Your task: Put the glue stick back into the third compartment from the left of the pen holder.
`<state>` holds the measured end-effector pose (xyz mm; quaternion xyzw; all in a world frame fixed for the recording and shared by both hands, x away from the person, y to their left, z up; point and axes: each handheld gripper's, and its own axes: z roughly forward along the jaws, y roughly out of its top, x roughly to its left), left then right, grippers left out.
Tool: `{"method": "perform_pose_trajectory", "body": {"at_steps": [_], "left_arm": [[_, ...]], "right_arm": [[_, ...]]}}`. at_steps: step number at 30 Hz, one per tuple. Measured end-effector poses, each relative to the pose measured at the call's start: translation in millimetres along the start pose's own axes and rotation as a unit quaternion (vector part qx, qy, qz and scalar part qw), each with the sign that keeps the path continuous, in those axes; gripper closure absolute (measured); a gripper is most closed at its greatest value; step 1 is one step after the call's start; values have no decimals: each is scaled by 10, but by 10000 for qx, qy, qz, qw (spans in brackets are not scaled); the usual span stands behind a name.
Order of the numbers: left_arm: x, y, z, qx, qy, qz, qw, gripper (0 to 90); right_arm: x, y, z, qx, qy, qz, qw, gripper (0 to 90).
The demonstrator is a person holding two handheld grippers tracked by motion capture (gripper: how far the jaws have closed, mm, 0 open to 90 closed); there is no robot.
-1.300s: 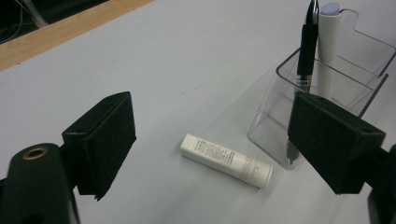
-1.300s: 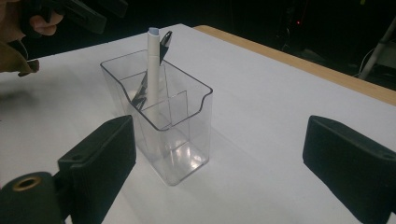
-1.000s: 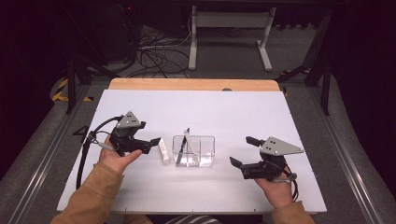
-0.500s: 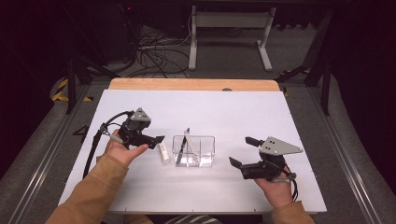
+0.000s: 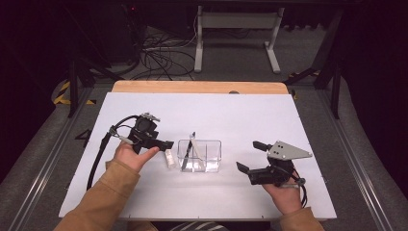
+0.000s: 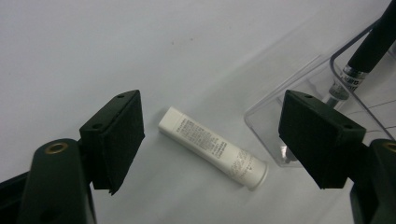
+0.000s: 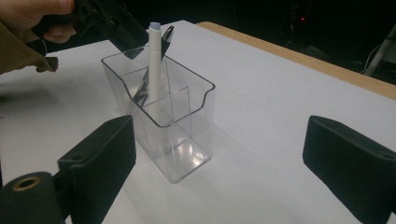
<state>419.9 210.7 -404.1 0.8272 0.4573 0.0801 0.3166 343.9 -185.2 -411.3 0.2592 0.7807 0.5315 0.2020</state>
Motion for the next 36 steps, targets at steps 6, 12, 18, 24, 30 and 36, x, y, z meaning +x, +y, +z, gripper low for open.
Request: {"method": "perform_pose_trajectory", "body": {"at_steps": [6,12,18,24,30,36], "left_arm": [[-28,-5,-10,-3,89,0,10000,232],[-35,-26,19,162,307,267,9990,250],[15,-9,59,355,225,-84,9991,255],[6,3,73,503,309,-506,9970,262],[32,-12,71,473,183,-950,9942,295],[74,-35,164,609,119,-1266,9900,330]], "right_arm": [[-11,9,-7,-45,4,10,10000,101],[-12,16,-2,-46,15,-31,10000,101],[-4,15,10,-13,5,-44,10000,101],[1,24,-2,-48,-13,-76,10000,101],[0,34,-35,-129,-29,-97,9999,101],[27,44,-30,-148,45,-108,9998,101]]}}
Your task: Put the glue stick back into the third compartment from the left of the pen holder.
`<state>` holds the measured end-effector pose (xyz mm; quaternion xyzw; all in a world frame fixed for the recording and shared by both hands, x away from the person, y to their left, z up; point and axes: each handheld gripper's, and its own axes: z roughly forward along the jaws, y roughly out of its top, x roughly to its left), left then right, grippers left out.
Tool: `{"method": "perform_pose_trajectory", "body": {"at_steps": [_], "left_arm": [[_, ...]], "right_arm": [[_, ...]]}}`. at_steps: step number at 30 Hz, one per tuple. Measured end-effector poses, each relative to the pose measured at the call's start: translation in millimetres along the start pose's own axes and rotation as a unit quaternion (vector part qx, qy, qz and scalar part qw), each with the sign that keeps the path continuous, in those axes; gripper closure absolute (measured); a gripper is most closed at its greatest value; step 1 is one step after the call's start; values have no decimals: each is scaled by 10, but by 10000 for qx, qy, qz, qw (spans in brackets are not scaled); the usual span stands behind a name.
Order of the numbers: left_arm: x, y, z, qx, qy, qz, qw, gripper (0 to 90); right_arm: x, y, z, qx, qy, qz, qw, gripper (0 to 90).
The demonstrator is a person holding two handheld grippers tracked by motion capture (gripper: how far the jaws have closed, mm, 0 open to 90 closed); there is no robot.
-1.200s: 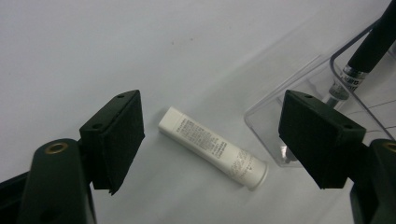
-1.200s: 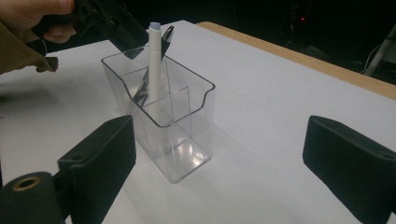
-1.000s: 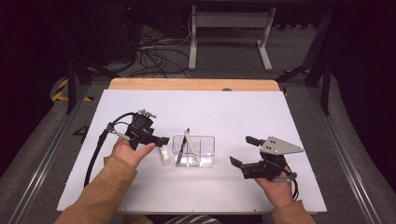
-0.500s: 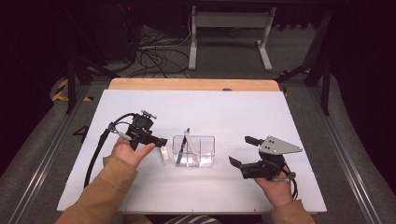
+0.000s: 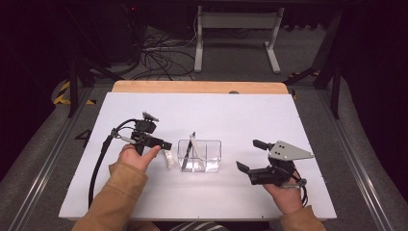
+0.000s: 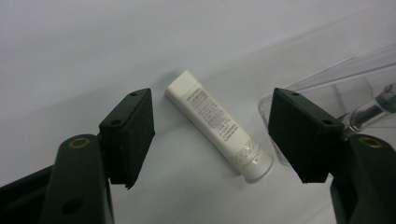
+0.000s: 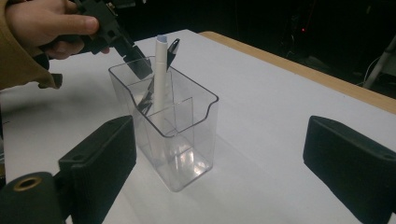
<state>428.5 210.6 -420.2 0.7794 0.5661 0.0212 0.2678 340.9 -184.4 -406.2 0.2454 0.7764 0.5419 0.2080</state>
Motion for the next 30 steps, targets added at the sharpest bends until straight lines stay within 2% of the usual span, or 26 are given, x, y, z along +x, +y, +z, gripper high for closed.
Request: {"method": "perform_pose_trajectory", "body": {"at_steps": [4,10,17,26,30], "left_arm": [[-9,-1,50,50,-142,-60,9999,339],[-36,-17,88,108,-81,-134,9998,385],[-72,-26,121,123,-69,-96,9999,453],[-108,-15,228,229,68,-139,9996,463],[-128,-22,256,242,209,-141,9994,459]], "right_arm": [[3,5,0,-23,3,-18,10000,101],[2,3,2,-30,-10,-4,10000,101],[10,0,12,-2,3,-35,10000,100],[-7,2,-18,-47,-32,7,10000,100],[-7,2,-17,-45,-28,-9,10000,100]]}}
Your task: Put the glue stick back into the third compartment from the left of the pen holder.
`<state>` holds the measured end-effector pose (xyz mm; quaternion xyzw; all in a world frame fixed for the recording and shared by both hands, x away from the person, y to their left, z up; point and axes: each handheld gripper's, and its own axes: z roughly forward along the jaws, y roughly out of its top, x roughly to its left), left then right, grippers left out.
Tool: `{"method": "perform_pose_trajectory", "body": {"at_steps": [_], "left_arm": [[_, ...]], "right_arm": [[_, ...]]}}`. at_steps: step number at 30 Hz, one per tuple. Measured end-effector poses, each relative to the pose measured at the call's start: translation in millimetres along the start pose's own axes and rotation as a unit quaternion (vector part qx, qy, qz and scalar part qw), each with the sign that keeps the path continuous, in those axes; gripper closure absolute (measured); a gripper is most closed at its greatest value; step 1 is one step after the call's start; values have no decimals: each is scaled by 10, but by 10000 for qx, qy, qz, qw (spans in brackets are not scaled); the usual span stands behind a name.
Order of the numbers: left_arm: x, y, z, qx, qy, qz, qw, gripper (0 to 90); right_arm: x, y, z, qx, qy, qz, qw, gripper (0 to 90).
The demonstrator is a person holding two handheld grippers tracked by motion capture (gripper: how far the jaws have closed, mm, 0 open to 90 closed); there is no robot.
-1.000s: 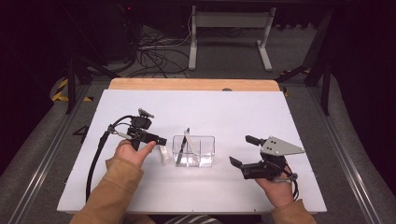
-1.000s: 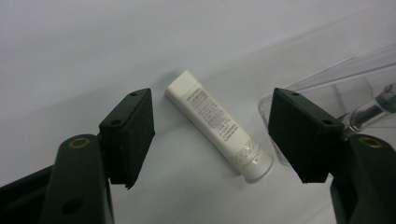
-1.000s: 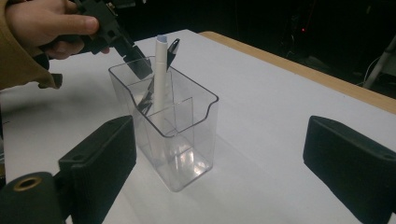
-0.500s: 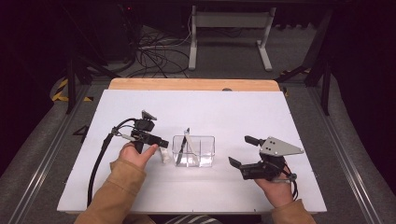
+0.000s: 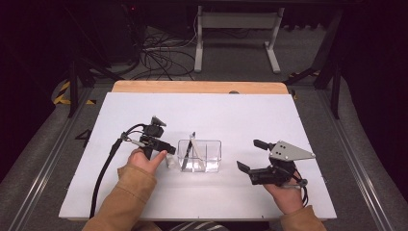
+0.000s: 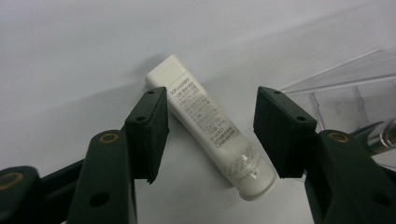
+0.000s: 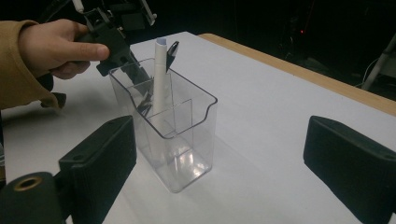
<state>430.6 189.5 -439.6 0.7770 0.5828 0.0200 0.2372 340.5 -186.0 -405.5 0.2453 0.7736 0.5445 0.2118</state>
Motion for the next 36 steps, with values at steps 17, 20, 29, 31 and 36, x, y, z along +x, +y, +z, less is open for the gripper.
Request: {"method": "perform_pose_trajectory", "body": {"at_steps": [17,20,29,31,36], "left_arm": [[-53,-70,120,75,126,-90,9999,457],[-67,-73,126,58,177,-80,9998,459],[-67,-70,114,119,234,-130,9996,505],[-50,-67,108,119,277,-160,9994,555],[-18,-75,82,120,338,-155,9992,686]], "right_arm": [[11,-5,16,47,27,-3,10000,100],[13,-6,23,50,32,1,10000,100],[11,-8,21,57,41,-8,10000,99],[10,-10,23,67,46,-15,10000,99],[14,-9,26,66,51,-7,10000,99]]}}
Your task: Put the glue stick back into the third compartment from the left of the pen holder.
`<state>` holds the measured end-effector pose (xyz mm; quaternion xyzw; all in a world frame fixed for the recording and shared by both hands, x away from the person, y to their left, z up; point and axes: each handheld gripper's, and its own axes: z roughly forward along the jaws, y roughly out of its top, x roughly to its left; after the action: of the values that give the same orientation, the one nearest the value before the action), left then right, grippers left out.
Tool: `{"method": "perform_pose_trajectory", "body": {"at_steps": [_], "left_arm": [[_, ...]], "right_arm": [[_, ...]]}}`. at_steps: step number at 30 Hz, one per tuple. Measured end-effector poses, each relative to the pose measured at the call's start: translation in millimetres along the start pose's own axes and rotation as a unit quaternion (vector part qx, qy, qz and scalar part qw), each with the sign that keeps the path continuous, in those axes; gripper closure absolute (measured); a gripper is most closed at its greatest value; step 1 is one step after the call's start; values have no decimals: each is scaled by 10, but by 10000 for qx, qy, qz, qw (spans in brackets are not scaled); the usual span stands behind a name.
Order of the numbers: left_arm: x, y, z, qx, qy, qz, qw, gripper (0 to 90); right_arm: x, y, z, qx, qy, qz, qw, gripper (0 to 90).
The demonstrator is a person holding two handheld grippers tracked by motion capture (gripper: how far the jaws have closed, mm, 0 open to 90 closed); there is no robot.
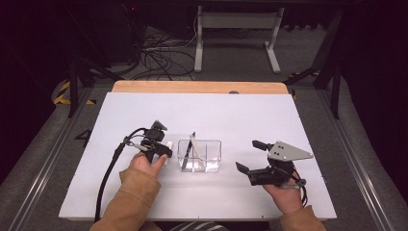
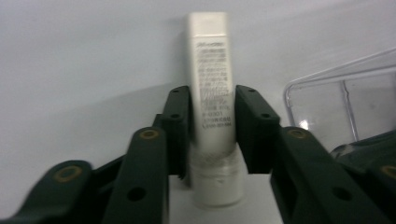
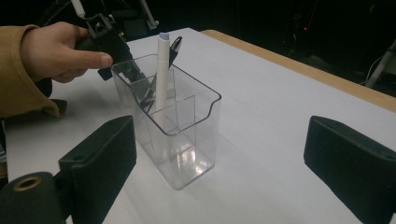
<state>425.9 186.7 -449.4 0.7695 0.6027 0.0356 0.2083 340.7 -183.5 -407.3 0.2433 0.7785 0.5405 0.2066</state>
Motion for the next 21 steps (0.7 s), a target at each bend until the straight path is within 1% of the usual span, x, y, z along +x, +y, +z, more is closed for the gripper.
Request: {"method": "perform_pose_trajectory", "body": {"at_steps": [1,3,6,8,11,12,13,15,18,21], "left_arm": [[3,-4,-3,-37,48,13,10000,688],[9,-12,-28,-77,66,44,9999,689],[28,-16,-96,-175,-8,104,9998,690],[34,-22,-157,-278,-66,100,9995,691],[41,-39,-252,-424,-149,172,9988,691],[41,-46,-278,-471,-173,160,9986,691],[48,-53,-302,-510,-194,210,9983,691],[45,-69,-342,-551,-214,226,9980,691],[36,-100,-407,-586,-242,377,9973,691],[-5,-154,-479,-635,-260,563,9960,691]], "right_arm": [[0,-1,1,6,5,3,10000,99],[0,-2,3,7,4,2,10000,99],[-2,-3,4,8,0,4,10000,98],[-4,-5,6,13,-1,5,10000,98],[-3,-6,8,13,0,5,10000,98],[-3,-6,7,9,1,3,10000,98],[-2,-6,7,6,-1,0,10000,98],[-1,-5,7,-1,-2,-1,10000,98],[2,-4,5,-17,7,0,10000,98],[1,-3,1,-24,4,-10,10000,98]]}}
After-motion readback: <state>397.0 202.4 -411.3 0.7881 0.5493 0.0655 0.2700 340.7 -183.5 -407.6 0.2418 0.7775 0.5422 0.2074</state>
